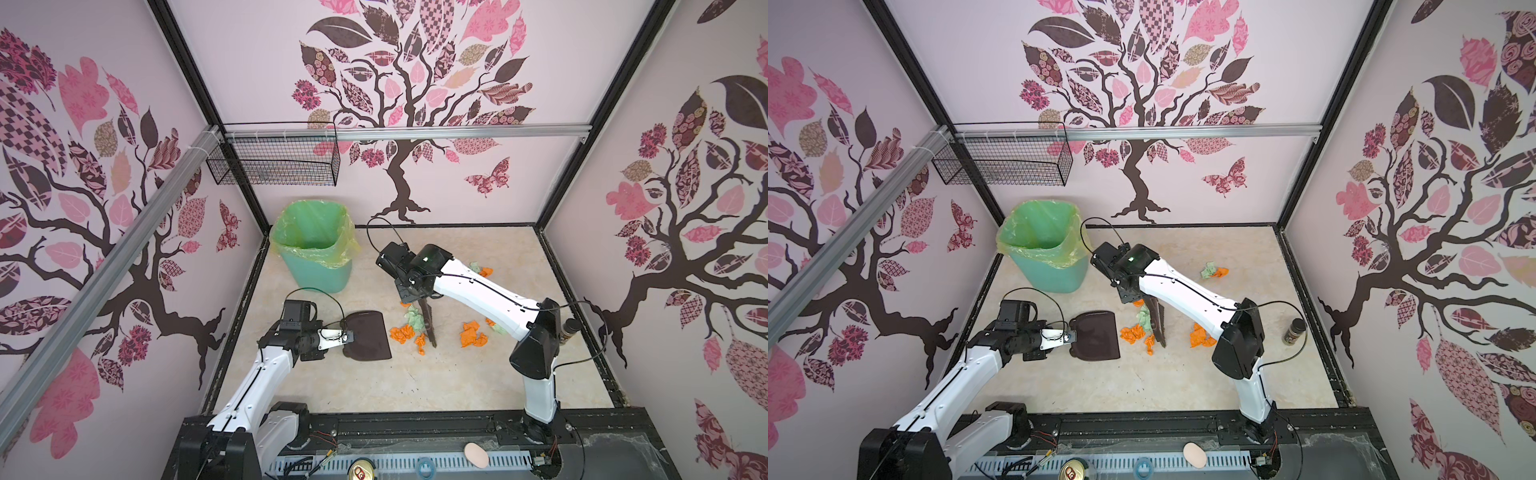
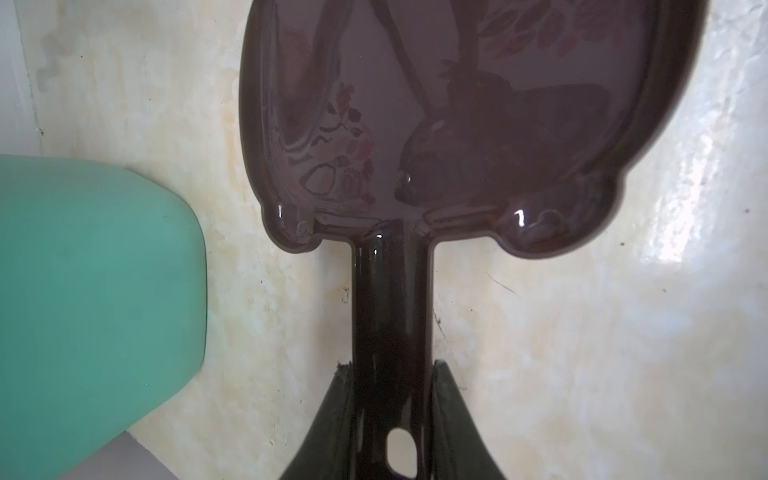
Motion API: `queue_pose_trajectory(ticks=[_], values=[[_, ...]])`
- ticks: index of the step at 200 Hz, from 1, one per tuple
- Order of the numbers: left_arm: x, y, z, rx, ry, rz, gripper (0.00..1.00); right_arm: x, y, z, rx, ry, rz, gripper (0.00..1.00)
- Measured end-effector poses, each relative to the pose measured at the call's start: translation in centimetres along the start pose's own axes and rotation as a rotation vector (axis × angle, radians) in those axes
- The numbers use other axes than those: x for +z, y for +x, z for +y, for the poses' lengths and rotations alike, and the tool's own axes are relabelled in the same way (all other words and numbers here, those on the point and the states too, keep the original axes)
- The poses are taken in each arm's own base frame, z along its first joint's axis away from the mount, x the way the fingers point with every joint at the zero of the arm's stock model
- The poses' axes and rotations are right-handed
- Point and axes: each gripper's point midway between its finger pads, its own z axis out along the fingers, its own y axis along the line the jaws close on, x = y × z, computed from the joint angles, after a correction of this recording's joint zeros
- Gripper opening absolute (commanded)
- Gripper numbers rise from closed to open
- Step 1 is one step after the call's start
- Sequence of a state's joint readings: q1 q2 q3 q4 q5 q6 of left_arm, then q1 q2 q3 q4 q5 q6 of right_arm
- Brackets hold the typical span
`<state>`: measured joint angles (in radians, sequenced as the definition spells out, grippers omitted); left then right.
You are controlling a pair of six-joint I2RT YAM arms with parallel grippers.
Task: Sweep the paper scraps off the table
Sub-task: 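Sweep scraps with the brush toward the dustpan held by the left gripper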
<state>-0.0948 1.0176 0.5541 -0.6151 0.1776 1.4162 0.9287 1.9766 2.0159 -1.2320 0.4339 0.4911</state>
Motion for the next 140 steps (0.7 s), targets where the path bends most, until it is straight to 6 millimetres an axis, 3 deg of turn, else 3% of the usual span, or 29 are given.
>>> queue_pose_trajectory(ticks=[58, 95, 118, 140], values=[[0.7, -0.3, 0.1, -0.015, 0.008, -0.001, 0.0, -2.4, -1.2, 6.3, -0.012, -0.117, -0.049, 0.0], [0.8, -0.5, 0.1, -0.016, 0.009, -0.007, 0.0, -4.5, -2.4, 9.2, -0.019, -0.197, -0.091, 0.0], [1.0, -0.5, 0.0, -0.02, 0.017, -0.006, 0.0, -5.6, -2.8, 9.5, -0.017, -0.214, -0.108, 0.0], [1.0, -0.5, 0.1, -0.02, 0.017, -0.006, 0.0, -5.8, -3.1, 8.1, -0.016, -0.157, -0.131, 0.0]])
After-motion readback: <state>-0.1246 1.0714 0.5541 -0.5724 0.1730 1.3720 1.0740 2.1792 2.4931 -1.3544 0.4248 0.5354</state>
